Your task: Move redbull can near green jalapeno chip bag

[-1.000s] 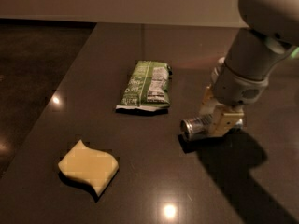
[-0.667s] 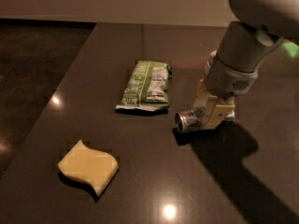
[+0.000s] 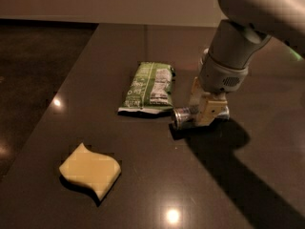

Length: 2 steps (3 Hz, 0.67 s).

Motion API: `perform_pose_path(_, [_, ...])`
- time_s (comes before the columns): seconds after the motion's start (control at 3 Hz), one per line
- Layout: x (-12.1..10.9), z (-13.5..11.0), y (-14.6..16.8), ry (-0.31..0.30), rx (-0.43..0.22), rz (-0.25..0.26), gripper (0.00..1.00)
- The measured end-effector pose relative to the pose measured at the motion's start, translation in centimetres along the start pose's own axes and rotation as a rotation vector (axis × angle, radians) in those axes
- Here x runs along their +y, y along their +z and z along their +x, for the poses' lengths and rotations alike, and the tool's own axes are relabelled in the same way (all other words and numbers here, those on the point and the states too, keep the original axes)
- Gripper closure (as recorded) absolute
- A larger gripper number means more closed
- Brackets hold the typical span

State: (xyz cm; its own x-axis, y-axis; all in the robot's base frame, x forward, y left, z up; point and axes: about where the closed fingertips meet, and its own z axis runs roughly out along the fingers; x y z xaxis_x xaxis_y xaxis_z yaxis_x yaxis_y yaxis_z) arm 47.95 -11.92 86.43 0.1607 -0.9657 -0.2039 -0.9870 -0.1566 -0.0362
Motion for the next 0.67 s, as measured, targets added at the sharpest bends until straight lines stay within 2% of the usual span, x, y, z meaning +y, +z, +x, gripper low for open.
perform_pose_path(0.33, [-0.85,-0.19,0.48,0.013,0.007,-0.005,0.66])
perform_pose_path(0.67, [-1.73,-0.33,1.21,0.033,0.02,-0.005,0.35])
